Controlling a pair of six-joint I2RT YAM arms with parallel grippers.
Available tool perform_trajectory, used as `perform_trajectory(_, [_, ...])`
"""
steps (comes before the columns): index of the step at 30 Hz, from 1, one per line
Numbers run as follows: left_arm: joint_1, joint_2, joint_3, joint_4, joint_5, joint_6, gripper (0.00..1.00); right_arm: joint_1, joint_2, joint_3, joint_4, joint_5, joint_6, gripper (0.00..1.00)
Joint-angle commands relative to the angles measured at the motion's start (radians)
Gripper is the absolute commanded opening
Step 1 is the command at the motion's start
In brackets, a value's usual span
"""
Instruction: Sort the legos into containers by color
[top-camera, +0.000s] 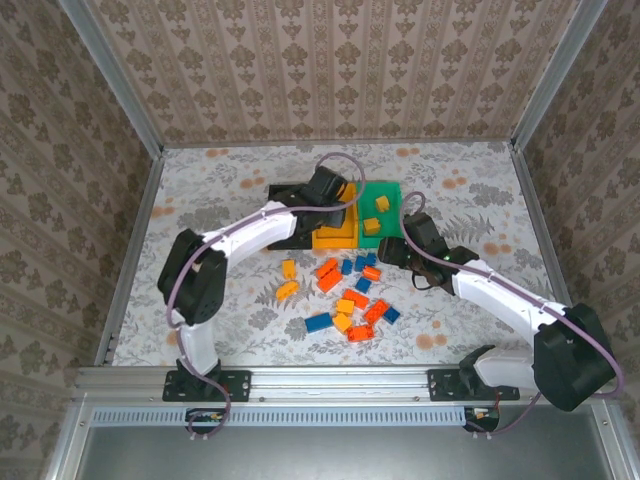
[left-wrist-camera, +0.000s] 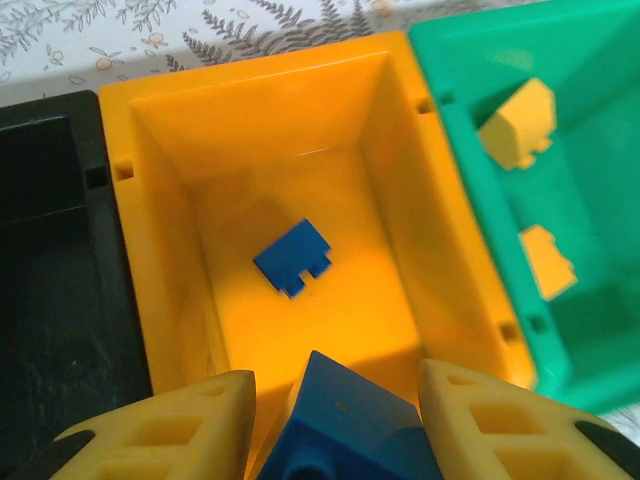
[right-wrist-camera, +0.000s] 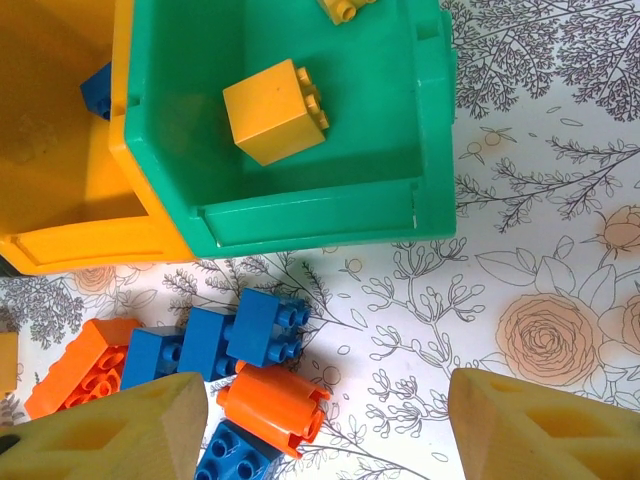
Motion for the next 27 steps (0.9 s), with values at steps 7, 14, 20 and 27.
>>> perform_trajectory(7, [0.017, 0.085, 0.129, -0.024, 0.050, 0.024, 0.53, -0.006, -0.034, -0.030, -0.027, -0.059, -0.020, 0.67])
perform_trajectory(14, [-0.018, -0.036, 0.063, 0.023, 0.069, 0.015, 0.89, 0.012, 0.005, -0.047, -0.023, -0.131, -0.041, 0.69])
perform_trajectory(20, [-0.080, -0.257, -0.127, 0.099, 0.072, -0.016, 1.00, 0.055, 0.082, -0.033, 0.016, -0.126, -0.037, 0.75])
perform_trajectory(27, [-0.141, -0.542, -0.442, 0.135, 0.003, -0.097, 1.00, 0.115, 0.236, 0.029, 0.048, -0.076, -0.018, 0.77])
